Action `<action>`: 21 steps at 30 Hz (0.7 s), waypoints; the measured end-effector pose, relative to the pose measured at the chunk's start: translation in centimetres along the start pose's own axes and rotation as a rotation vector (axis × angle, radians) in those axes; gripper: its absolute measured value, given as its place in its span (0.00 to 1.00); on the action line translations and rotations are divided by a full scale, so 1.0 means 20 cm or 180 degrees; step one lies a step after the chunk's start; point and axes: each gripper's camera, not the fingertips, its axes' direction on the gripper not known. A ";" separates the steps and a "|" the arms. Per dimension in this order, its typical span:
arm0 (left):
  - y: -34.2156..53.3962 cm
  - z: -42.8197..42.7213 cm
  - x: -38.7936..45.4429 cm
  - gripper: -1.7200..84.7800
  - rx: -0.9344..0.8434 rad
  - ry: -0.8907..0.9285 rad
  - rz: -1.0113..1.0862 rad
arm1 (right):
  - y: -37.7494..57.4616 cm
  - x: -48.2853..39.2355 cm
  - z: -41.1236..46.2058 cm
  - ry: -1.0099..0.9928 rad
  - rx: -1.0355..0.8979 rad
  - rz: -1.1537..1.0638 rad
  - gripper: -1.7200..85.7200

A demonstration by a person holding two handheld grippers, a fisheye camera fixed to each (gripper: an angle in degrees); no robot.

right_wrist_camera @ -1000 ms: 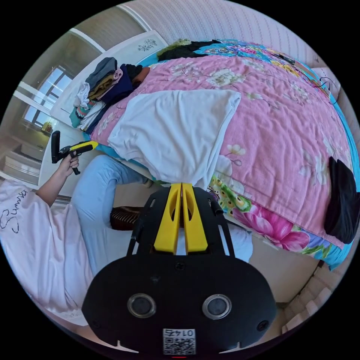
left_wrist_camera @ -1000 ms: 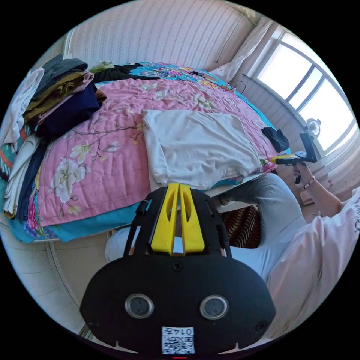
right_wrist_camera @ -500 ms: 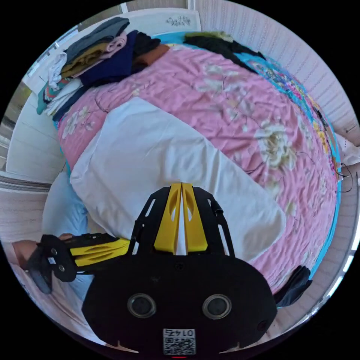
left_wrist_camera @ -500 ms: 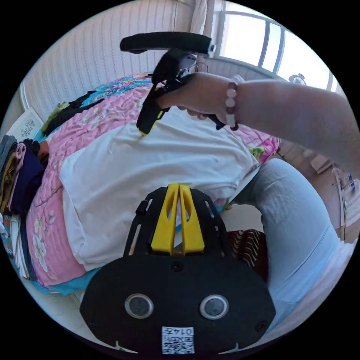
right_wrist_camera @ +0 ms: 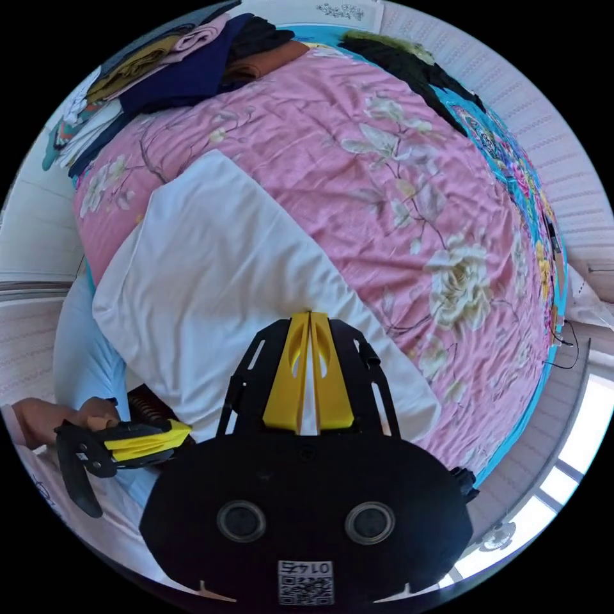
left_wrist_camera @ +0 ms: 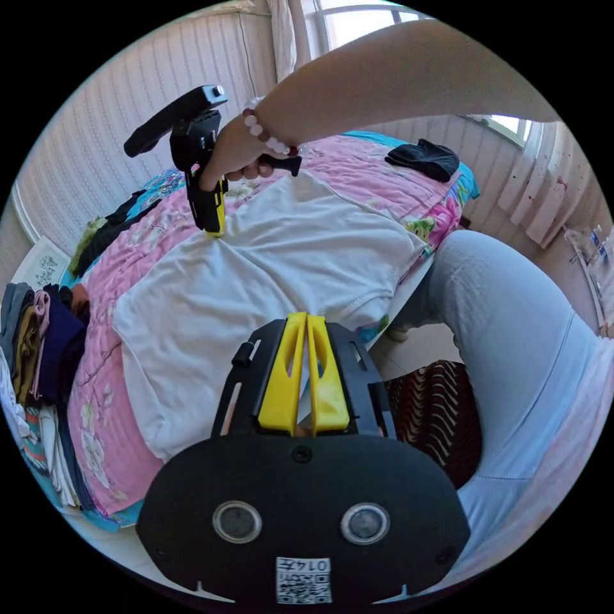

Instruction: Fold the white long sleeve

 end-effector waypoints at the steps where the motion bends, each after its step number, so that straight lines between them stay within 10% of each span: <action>1: 0.01 0.04 0.01 0.01 -0.0096 0.0022 0.0036 | -0.02 0.02 0.03 -0.0038 -0.0045 0.0057 0.01; 10: 0.10 0.15 0.12 0.01 -0.0247 0.0324 0.0074 | 0.12 0.22 0.03 -0.0395 0.0256 0.0305 0.01; 15: 0.22 -0.06 0.19 0.02 0.0358 0.0299 0.0143 | 0.91 0.53 -0.23 -0.1021 0.1583 0.1239 0.02; 21: 0.18 -0.18 0.30 0.09 0.0849 0.0385 0.0140 | 1.67 0.64 -0.04 -0.1250 0.1205 0.2020 0.11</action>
